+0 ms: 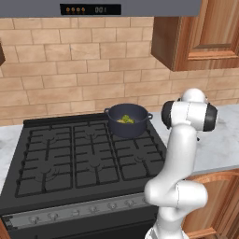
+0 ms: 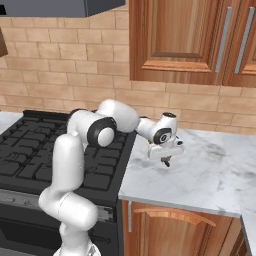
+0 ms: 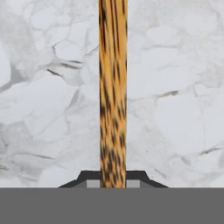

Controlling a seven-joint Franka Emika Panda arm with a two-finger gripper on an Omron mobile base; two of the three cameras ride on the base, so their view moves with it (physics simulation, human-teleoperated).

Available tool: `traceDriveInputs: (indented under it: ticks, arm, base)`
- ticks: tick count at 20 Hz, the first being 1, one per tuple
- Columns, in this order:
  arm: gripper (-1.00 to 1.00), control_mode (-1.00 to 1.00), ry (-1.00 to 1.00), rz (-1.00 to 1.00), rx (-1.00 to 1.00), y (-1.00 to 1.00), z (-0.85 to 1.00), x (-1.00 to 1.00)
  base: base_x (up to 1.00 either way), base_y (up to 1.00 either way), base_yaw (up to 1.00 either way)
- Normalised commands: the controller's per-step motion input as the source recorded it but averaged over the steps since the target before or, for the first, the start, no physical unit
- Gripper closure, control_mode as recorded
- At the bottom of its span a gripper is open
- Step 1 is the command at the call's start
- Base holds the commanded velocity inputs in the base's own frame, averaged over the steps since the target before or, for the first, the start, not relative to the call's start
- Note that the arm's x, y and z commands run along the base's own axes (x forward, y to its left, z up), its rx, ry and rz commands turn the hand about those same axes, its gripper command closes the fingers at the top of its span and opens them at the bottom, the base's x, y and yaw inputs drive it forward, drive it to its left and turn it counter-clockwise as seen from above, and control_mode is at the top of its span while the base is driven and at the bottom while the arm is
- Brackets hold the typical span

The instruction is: Put the squash and broccoli in the pot. Retrieve the spatula and lightly stir the vegetables in the pot.

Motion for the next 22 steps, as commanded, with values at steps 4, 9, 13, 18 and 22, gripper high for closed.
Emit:
traceDriveInputs:
  ticks: [4, 9, 13, 18, 22]
  arm:
    - [1.0, -1.0, -0.19, 0.0, 0.0, 0.04, 0.33, -0.61]
    - [1.0, -1.0, -0.11, 0.0, 0.0, 0.15, 0.31, -0.74]
    - [1.0, -1.0, 0.0, 0.0, -0.02, 0.19, 0.5, -0.63]
    - [1.0, -1.0, 0.0, 0.02, -0.09, 0.24, 0.63, -0.63]
    - [1.0, -1.0, 0.0, 0.05, -0.23, 0.42, 0.49, -0.7]
  base:
    - [0.0, 0.0, 0.0]
    - [0.0, 0.0, 0.0]
    - [0.0, 0.0, 0.0]
    - [0.0, 0.0, 0.0]
    - [0.0, 0.0, 0.0]
